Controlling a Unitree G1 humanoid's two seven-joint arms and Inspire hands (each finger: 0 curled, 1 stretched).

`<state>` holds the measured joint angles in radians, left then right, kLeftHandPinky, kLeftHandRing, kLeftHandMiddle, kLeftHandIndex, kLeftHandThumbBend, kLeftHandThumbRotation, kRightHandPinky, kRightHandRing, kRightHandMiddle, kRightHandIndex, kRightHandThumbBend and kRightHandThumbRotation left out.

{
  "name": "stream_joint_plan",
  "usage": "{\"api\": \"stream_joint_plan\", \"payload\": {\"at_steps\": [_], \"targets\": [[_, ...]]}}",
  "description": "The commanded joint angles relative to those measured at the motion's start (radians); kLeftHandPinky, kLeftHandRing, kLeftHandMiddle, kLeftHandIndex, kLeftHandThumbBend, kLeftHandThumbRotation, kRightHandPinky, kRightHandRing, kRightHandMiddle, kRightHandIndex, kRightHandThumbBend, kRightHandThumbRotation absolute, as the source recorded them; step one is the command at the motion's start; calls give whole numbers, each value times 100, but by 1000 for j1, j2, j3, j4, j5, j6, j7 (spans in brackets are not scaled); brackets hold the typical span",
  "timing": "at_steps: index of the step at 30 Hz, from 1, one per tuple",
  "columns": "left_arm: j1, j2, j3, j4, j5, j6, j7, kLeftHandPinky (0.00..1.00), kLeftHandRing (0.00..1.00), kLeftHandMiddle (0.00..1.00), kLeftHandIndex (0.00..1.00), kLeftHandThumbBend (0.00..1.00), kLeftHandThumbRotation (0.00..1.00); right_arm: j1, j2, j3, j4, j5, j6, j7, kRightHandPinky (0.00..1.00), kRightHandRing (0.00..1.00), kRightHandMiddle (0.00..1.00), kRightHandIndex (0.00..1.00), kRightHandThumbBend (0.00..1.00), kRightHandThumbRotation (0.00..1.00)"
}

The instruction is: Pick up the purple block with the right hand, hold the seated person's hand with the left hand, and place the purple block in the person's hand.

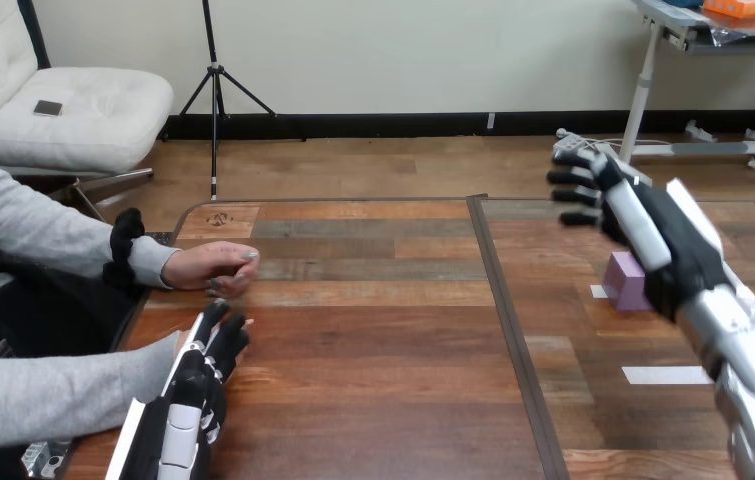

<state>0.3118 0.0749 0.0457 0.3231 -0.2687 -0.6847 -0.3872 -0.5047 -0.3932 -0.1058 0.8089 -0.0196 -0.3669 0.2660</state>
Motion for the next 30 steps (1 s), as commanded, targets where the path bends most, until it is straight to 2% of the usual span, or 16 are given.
{"api": "stream_joint_plan", "payload": {"at_steps": [1, 4, 10, 18, 26, 27, 30], "targets": [[8, -57, -39, -93, -64, 22, -23, 100, 99, 98, 100, 86, 100, -404, -151, 155, 225, -273, 38, -181, 73, 85, 86, 86, 69, 91], [8, -59, -37, -93, -58, 21, -20, 100, 100, 98, 100, 85, 100, -436, -156, 182, 262, -313, 73, -189, 73, 86, 88, 87, 73, 83], [6, -57, -33, -89, -61, 21, -28, 100, 100, 98, 100, 84, 100, -483, -164, 243, 332, -410, 123, -235, 75, 88, 90, 88, 80, 79], [0, -53, -29, -73, -70, 12, -48, 100, 100, 98, 100, 83, 100, -524, -160, 270, 397, -468, 169, -260, 76, 88, 91, 90, 82, 77], [1, -55, -23, -75, -75, 23, -44, 100, 100, 99, 100, 82, 100, -551, -154, 292, 439, -509, 218, -273, 74, 88, 91, 90, 84, 78], [-1, -54, -23, -71, -77, 24, -44, 100, 100, 99, 100, 81, 100, -559, -152, 301, 451, -519, 239, -273, 72, 87, 91, 90, 84, 79], [-6, -48, -24, -62, -68, 22, -40, 100, 100, 99, 100, 81, 100, -580, -146, 342, 481, -565, 319, -265, 76, 90, 93, 92, 85, 79]]}}
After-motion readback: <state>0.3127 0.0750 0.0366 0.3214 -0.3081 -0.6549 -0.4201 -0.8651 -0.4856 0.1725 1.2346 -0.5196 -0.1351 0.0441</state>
